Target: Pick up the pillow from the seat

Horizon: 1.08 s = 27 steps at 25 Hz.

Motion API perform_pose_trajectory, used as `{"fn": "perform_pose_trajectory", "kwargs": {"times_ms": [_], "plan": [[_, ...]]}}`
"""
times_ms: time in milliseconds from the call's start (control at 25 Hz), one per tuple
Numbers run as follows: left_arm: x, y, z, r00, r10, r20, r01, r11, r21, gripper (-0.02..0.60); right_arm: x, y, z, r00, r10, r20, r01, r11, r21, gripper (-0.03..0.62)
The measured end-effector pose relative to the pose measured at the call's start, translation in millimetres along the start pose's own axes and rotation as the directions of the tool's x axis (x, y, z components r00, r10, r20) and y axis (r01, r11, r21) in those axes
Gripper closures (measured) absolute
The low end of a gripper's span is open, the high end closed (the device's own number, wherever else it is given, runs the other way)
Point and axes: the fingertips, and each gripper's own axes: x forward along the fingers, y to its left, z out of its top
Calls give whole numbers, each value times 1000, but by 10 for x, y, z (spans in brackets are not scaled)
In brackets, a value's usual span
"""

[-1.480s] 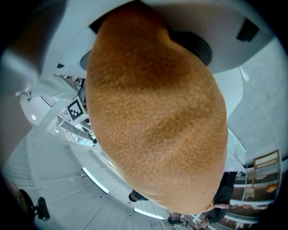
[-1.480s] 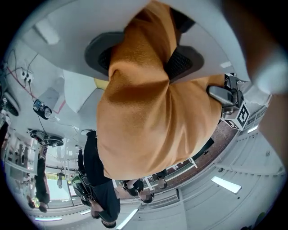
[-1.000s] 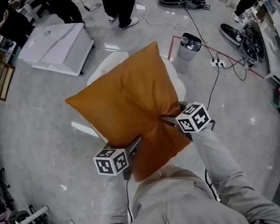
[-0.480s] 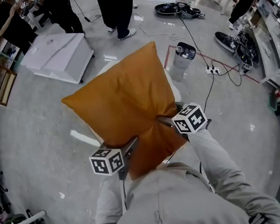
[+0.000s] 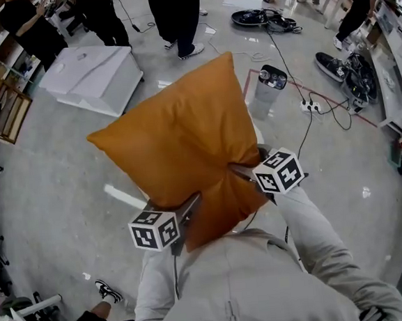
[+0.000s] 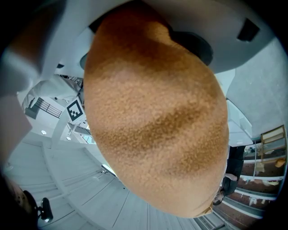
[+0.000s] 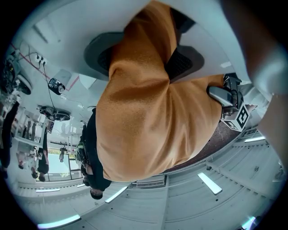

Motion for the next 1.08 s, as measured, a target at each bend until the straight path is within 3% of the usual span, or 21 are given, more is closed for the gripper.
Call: {"fn": "perform_pose_trajectory", "kwargs": {"times_ms": [1080], "plan": [[-134,-36,-126,1000,-13,-7,13,1000,-13,206,-66,160,-100,1000,-6,-11,6,1000,0,324]]}}
